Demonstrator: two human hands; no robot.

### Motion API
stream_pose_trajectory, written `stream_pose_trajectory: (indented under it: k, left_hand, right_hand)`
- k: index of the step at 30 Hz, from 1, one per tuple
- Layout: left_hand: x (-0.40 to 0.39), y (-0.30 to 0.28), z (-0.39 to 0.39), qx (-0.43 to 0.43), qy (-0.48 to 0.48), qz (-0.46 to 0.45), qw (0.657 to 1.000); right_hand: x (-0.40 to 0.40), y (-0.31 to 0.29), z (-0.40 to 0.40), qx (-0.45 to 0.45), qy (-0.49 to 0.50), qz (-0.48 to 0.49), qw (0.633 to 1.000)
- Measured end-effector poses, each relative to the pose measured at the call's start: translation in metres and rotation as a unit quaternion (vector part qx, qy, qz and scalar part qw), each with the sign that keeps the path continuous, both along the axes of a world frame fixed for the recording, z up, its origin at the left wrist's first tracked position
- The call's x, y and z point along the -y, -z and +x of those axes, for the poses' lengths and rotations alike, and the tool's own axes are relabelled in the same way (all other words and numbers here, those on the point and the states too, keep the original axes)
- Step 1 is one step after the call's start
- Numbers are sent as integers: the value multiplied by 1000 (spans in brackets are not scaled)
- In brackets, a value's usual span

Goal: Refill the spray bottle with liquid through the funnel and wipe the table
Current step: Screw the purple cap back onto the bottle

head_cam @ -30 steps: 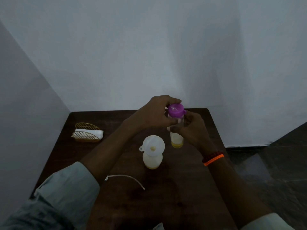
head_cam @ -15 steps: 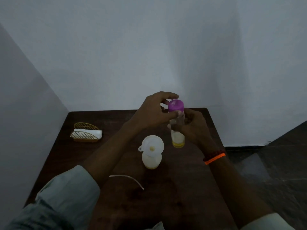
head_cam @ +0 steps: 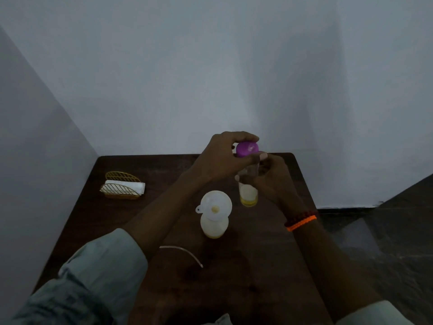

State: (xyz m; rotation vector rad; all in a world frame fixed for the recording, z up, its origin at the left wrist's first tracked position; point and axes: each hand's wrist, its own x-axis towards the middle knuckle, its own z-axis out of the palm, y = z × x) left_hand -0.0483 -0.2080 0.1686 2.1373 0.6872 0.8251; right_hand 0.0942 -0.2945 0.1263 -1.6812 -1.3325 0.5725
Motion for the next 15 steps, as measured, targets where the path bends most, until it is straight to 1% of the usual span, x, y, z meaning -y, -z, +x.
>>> stream_pose_trajectory:
  k: [2,7,12,15]
  left_hand:
    - [-3,-2,-2,3,-6,3,1000]
    - [-10,-5,-15,5,-28,-9,1000]
    - [-8,-1,-17,23,-23,-10,999]
    - [0,2,-9,28,-25,-2,999]
  right_hand:
    - [0,-1,-1,-1,2,-3,1000]
    - [0,-4,8,27,8,23,999]
    - [0,-4,9,13,20,34,999]
    - [-1,-4,3,4,13,17,1000]
